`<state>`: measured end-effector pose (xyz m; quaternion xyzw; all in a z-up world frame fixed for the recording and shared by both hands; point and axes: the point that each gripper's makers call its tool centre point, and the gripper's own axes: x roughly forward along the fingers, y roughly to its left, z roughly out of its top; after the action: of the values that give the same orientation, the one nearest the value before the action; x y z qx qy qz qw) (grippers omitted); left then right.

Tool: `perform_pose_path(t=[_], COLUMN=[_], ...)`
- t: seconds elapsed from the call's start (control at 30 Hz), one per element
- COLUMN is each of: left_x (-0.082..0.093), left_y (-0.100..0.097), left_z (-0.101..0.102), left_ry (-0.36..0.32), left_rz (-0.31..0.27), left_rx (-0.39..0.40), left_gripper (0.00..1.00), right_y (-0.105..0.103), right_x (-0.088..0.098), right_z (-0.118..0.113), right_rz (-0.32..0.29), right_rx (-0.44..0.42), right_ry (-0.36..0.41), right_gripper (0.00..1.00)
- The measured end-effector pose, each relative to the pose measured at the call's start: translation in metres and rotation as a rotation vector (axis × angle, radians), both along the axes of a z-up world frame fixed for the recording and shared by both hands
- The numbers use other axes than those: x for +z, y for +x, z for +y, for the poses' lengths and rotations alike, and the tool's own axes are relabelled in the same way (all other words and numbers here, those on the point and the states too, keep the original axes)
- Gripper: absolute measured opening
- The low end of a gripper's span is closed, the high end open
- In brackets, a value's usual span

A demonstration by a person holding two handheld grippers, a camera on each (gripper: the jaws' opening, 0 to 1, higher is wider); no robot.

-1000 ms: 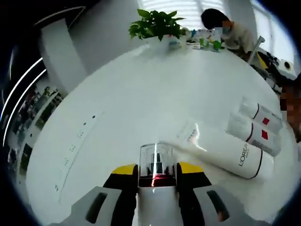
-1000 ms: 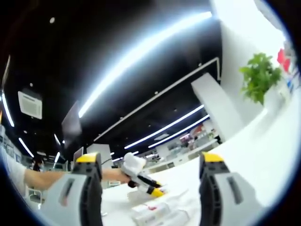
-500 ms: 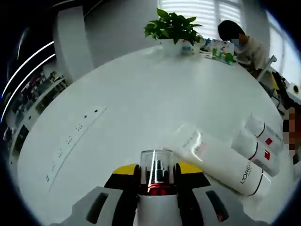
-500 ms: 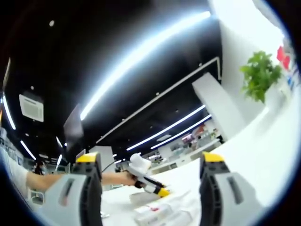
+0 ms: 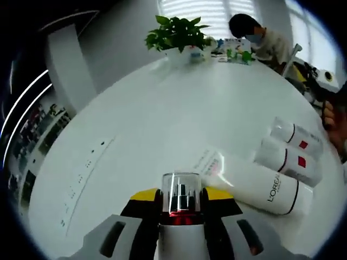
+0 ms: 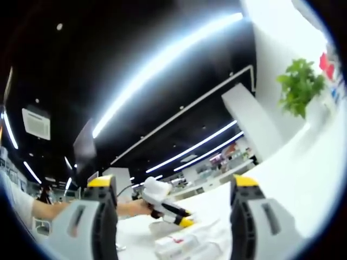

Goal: Arrange the skincare products in the storage area until every visible bottle or jar stands upright without overlapping.

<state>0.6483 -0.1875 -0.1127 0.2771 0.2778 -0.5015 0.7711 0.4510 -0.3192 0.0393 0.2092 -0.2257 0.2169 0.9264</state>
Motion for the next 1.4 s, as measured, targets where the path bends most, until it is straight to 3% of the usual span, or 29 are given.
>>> perform_pose_path(t=[0.3, 0.67, 1.0, 1.17, 1.4], left_x=[0.035, 0.069, 0.085, 0.092, 0.105], left_y=[0.002, 0.005, -0.007, -0.008, -0.007], left_z=[0.012, 0.036, 0.044, 0.053, 0.072], left_ry=[-0.179, -0.286, -0.343, -0.386, -0.544], left_rz=[-0.018, -0.087, -0.129, -0.119, -0.134], left_rx=[0.017, 0.035, 0.015, 0.032, 0.071], left_gripper=[0.3, 0.3, 0.3, 0.3, 0.3], right_y=[0.001, 0.003, 0.001, 0.001, 0.001], right_x=[-0.001, -0.002, -0.002, -0.002, -0.003], right_z=[-0.001, -0.004, -0.003, -0.002, -0.002], right_rz=[0.006, 0.015, 0.014, 0.015, 0.019], right_rx=[-0.001, -0.011, -0.013, -0.013, -0.011], right_ry=[0.005, 0.002, 0.001, 0.001, -0.003], right_gripper=[0.88, 0.88, 0.88, 0.88, 0.88])
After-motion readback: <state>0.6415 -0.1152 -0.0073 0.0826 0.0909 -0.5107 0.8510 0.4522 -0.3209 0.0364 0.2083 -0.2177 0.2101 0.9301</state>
